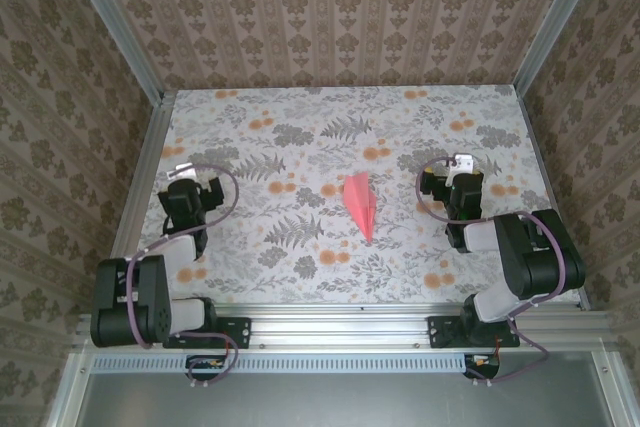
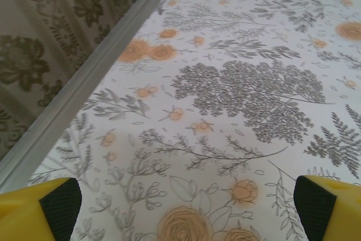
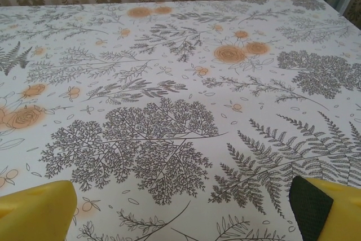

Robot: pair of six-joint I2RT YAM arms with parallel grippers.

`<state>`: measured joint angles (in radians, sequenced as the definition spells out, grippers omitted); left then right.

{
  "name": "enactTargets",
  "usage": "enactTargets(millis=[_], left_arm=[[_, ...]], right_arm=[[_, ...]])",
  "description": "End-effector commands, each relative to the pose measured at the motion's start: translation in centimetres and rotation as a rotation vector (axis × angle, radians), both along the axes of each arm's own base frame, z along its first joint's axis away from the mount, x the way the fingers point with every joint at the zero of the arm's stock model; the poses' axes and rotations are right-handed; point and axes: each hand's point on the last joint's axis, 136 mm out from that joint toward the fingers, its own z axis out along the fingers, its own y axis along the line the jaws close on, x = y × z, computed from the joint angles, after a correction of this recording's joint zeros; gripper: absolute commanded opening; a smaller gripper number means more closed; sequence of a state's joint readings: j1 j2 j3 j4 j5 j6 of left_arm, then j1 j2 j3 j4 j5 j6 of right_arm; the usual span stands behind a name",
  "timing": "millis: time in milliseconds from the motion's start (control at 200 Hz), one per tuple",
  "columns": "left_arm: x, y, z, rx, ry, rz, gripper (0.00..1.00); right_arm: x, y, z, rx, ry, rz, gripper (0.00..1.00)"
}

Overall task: Fold a paper plane with a square sheet of paper (pick it up from the middle)
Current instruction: Reset both arms

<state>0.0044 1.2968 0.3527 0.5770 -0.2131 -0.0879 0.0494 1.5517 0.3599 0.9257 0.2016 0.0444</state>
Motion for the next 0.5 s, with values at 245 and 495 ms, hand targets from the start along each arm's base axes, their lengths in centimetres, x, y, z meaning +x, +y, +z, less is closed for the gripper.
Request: enactTargets(millis=[245,495], left_arm=[[4.0,-3.5,-0.3,0.057,-0.074,-0.208,1.00],[4.0,-3.6,-0.7,0.059,-0.043,-0.205,1.00]], right_arm=[[0.5,-0.5,1.4,-0.007,-0.057,-0.039,1.00],[0.5,-0.6,1.4,-0.007,-0.057,-0.047,1.00]])
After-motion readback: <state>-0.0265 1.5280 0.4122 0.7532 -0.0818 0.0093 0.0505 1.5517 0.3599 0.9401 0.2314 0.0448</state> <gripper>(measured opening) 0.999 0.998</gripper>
